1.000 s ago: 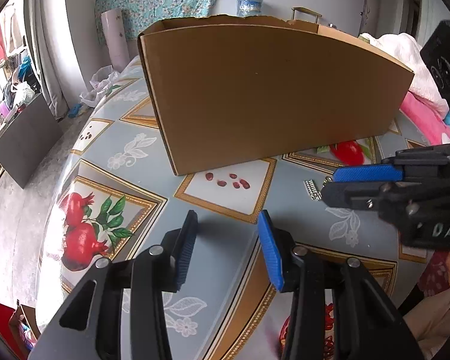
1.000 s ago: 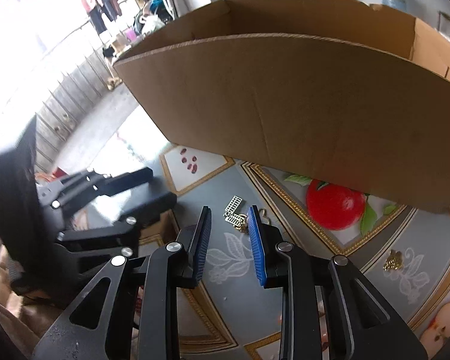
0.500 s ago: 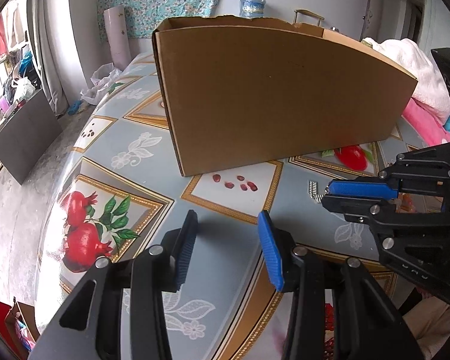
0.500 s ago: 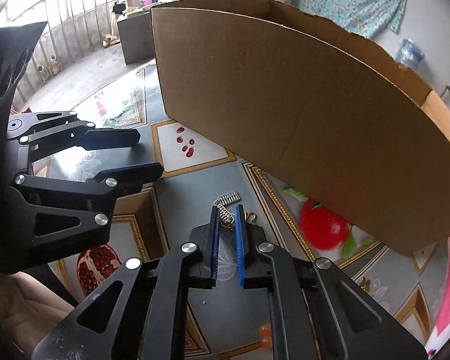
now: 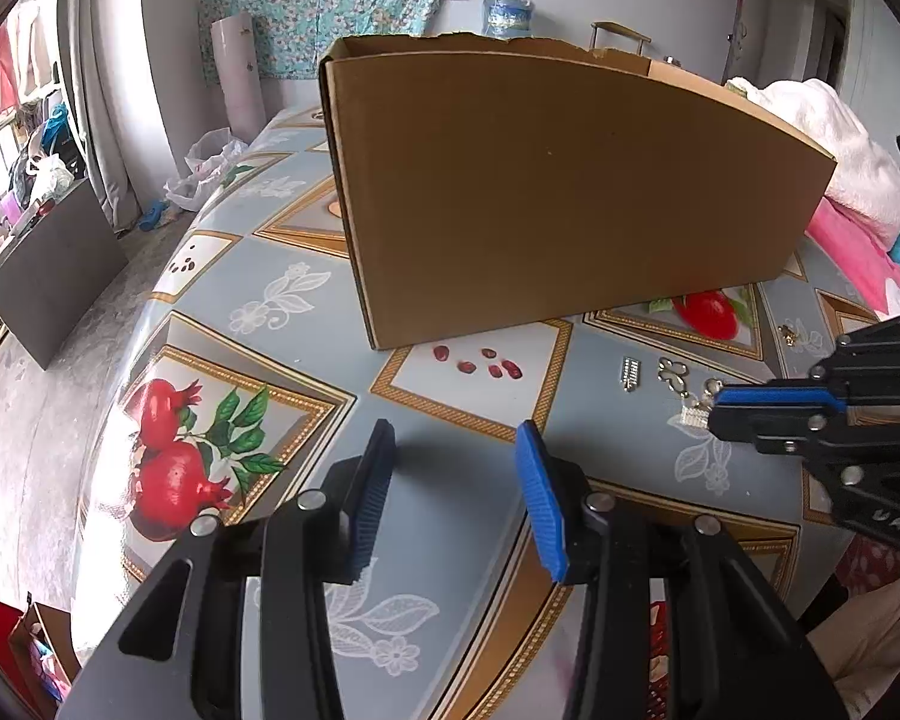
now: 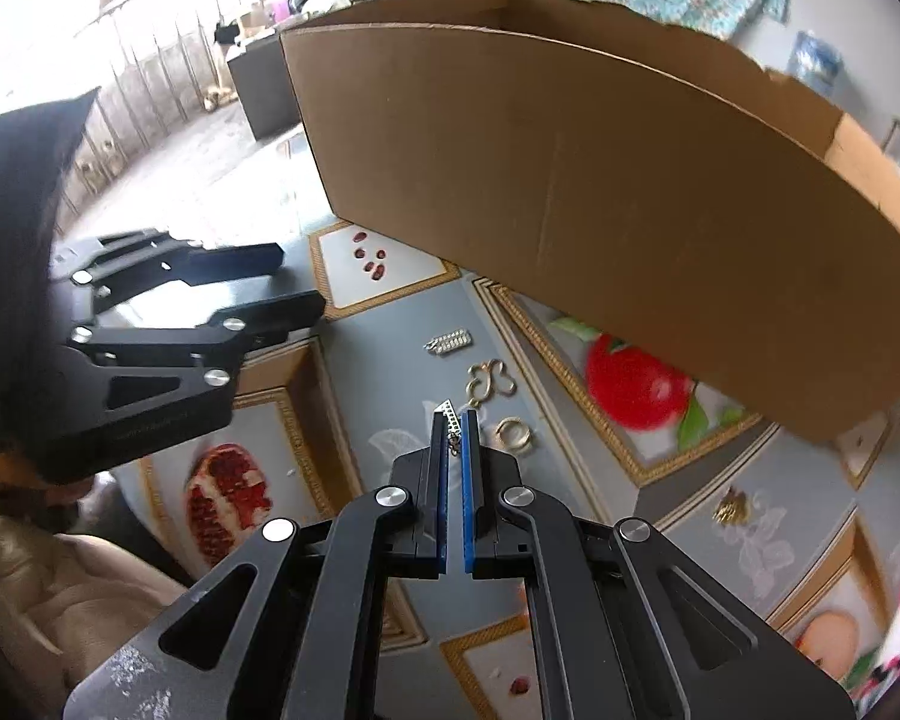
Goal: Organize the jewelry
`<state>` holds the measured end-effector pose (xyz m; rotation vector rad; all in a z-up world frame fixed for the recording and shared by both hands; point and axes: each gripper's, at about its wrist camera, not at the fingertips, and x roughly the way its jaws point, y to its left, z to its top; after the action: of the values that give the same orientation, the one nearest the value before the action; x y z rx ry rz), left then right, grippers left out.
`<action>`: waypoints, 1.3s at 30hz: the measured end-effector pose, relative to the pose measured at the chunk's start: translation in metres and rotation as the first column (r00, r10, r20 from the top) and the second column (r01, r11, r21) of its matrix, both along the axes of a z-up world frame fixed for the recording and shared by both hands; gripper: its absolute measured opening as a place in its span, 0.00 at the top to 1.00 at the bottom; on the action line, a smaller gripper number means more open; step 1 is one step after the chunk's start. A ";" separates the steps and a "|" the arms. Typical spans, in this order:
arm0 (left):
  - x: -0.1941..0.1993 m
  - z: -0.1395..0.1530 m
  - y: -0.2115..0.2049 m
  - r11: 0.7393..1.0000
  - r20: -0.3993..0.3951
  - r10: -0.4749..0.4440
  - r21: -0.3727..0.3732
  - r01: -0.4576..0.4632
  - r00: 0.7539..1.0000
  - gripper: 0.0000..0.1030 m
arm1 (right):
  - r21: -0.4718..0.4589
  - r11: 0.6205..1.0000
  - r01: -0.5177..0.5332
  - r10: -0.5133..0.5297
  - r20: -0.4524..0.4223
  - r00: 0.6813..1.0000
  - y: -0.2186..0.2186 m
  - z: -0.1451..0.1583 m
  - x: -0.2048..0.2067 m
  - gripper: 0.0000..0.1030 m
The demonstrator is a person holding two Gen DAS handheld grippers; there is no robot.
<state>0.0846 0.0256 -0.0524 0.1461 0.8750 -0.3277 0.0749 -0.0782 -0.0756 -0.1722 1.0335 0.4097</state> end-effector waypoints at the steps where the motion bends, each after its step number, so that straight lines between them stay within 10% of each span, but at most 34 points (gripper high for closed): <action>1: 0.000 0.000 0.000 1.000 0.001 0.000 0.000 0.000 1.000 0.61 | 0.012 1.000 0.012 -0.012 -0.017 1.000 0.001 0.000 -0.003 0.98; 17: -0.001 0.000 0.000 1.000 0.000 0.003 0.000 -0.003 1.000 0.61 | 0.060 0.998 -0.022 0.028 -0.106 0.994 -0.001 0.003 -0.018 0.74; 28: -0.001 0.000 0.000 1.000 0.002 0.003 0.001 -0.003 1.000 0.61 | -0.085 0.994 -0.068 0.066 -0.027 0.997 0.020 0.001 -0.025 0.93; 39: -0.002 0.001 0.000 1.000 0.002 -0.007 -0.013 0.007 1.000 0.61 | 0.035 0.999 0.012 -0.011 -0.048 0.999 -0.005 0.010 -0.018 0.99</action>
<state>0.0828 0.0260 -0.0517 0.1377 0.8706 -0.3395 0.0572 -0.0833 -0.0652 -0.1257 1.0734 0.4230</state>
